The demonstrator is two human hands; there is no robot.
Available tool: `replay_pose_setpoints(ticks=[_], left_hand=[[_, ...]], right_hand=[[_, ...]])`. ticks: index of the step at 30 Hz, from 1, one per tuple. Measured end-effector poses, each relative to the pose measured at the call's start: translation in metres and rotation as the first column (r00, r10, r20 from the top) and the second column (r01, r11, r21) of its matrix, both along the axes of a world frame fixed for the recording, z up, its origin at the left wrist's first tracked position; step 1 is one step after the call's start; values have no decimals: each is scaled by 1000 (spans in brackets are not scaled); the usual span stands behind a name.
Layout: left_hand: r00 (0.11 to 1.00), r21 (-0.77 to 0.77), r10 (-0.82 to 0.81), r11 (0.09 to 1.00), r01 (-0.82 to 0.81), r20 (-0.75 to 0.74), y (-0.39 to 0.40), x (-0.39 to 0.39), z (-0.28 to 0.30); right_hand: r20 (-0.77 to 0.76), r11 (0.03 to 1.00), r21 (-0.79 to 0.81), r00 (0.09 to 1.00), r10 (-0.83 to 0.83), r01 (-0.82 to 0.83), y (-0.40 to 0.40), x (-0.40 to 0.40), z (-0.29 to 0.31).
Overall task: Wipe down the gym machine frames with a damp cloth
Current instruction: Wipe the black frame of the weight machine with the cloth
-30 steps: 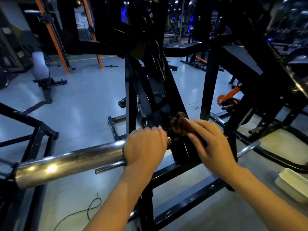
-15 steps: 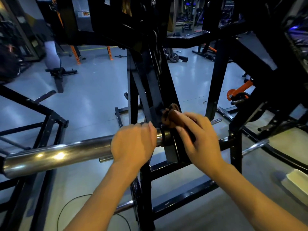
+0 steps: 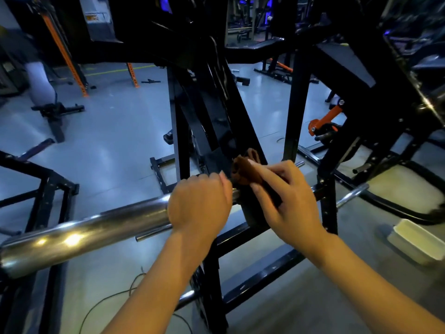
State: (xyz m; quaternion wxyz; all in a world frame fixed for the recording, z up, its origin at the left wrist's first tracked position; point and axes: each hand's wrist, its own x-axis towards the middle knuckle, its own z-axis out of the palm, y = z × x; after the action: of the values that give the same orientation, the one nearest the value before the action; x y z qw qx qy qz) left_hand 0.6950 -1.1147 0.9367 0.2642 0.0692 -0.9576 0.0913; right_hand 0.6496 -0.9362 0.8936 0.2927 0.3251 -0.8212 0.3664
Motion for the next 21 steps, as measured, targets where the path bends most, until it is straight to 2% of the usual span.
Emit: replay_pose_setpoints(ticks=[8,13,18,21], left_hand=[[996,25,-52,998,51,73,-5,5,1],[993,-2,-65,998,66,98,-9,2,-1],[992,12,-99,995,99,79,-9,2,-3],[993,36,-93,995,90,69,-9,1,-2]], right_hand=[[77,946,-95,950,-303,310,-22,15,2],[72,961,-88,964,-257,263,-14,41,-9],[157,907,-138,913,-376,397,-25,19,5],[112,952,-100,954,-279,291,-37,15,14]])
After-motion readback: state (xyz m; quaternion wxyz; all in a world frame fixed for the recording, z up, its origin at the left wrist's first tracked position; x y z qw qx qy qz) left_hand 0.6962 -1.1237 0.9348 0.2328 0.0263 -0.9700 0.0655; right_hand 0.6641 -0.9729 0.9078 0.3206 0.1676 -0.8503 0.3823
